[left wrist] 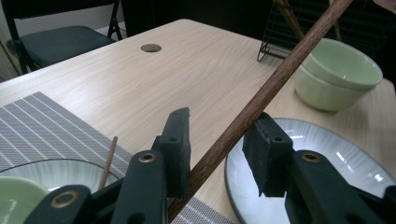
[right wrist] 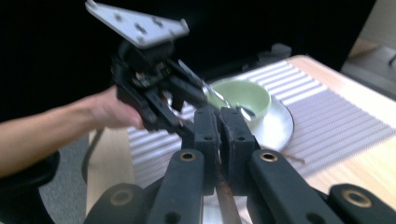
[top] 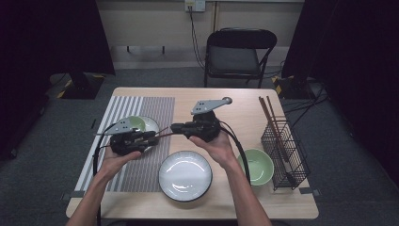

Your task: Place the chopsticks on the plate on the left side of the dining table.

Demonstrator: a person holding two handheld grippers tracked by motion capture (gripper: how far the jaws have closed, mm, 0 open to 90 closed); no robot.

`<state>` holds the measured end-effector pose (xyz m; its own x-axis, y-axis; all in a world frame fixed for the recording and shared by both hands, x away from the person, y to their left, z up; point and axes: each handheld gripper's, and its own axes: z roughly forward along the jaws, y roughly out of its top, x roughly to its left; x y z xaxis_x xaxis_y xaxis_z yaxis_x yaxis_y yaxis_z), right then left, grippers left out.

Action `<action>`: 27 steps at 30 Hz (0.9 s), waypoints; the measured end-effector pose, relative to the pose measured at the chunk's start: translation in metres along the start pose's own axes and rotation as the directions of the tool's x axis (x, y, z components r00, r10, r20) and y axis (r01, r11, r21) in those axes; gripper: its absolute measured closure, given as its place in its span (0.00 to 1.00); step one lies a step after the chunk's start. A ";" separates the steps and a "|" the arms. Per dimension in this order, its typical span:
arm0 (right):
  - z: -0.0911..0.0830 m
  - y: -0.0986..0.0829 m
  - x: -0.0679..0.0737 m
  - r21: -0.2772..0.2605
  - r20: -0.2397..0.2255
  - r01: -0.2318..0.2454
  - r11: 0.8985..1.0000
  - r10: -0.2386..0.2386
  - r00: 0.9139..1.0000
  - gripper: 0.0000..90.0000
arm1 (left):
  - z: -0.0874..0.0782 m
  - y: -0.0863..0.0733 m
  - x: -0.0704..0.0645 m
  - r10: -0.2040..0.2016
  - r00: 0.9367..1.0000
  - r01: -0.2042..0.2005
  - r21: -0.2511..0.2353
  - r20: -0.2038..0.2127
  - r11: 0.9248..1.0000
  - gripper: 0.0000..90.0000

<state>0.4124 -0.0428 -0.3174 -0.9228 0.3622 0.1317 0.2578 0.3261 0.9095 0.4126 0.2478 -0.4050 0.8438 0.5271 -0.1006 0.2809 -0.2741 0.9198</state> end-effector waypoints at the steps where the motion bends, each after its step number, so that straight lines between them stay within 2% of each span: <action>1: 0.000 0.000 0.000 0.000 0.000 0.000 1.000 0.000 1.000 0.96 | 0.000 0.000 0.000 0.000 1.000 0.000 0.000 0.000 1.000 0.70; 2: -0.001 0.004 0.001 -0.021 0.000 0.013 1.000 -0.013 1.000 0.96 | 0.000 0.001 0.000 0.005 1.000 -0.005 0.008 0.003 1.000 0.71; 4: -0.002 0.007 0.001 -0.027 0.003 0.013 1.000 -0.013 1.000 0.96 | 0.001 0.000 -0.002 0.000 1.000 0.000 0.006 0.026 1.000 0.73; 9: -0.002 0.013 -0.002 -0.044 0.008 0.010 0.999 -0.009 1.000 0.96 | 0.003 0.000 -0.003 -0.005 0.999 0.004 0.012 0.051 1.000 0.77; 11: -0.001 0.017 -0.005 -0.053 0.014 0.002 0.999 -0.001 1.000 0.95 | 0.004 0.000 -0.003 -0.013 0.997 0.012 0.017 0.082 1.000 0.80; 16: -0.003 0.018 -0.011 -0.085 0.034 -0.010 0.996 0.013 0.999 0.89 | 0.007 0.000 -0.007 -0.009 0.993 0.007 0.016 0.120 1.000 0.85; 17: -0.003 0.019 -0.012 -0.095 0.035 -0.017 0.995 0.021 0.999 0.87 | 0.008 0.001 -0.009 -0.004 0.989 0.002 0.018 0.147 1.000 0.87; 19: -0.003 0.019 -0.014 -0.099 0.040 -0.020 0.995 0.024 0.999 0.84 | 0.009 0.001 -0.010 -0.009 0.989 0.007 0.016 0.151 1.000 0.89; 20: -0.004 0.020 -0.016 -0.110 0.066 -0.024 0.994 0.031 0.997 0.72 | 0.010 0.001 -0.011 -0.023 0.983 0.023 0.003 0.183 1.000 0.90; 21: -0.004 0.019 -0.016 -0.112 0.074 -0.016 0.994 0.025 0.997 0.68 | 0.009 0.002 -0.011 -0.016 0.985 0.015 0.007 0.174 1.000 0.90; 23: -0.004 0.017 -0.017 -0.113 0.114 -0.017 0.993 0.030 0.993 0.62 | 0.009 0.003 -0.012 -0.021 0.981 0.022 -0.002 0.190 1.000 0.91; 24: -0.004 0.017 -0.017 -0.113 0.114 -0.017 0.993 0.030 0.993 0.62 | 0.009 0.003 -0.012 -0.021 0.981 0.022 -0.002 0.190 1.000 0.92; 25: -0.004 0.015 -0.020 -0.119 0.116 -0.033 0.992 0.047 0.992 0.56 | 0.009 0.004 -0.013 -0.026 0.980 0.029 -0.011 0.200 1.000 0.92; 27: -0.004 0.012 -0.022 -0.127 0.129 -0.046 0.991 0.063 0.990 0.52 | 0.009 0.004 -0.014 -0.024 0.977 0.028 -0.016 0.210 0.999 0.93</action>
<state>0.4351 -0.0502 -0.3084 -0.8602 0.4915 0.1364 0.2614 0.1951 0.9453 0.4061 0.2321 -0.4031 0.9141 0.3530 -0.1998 0.2967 -0.2461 0.9227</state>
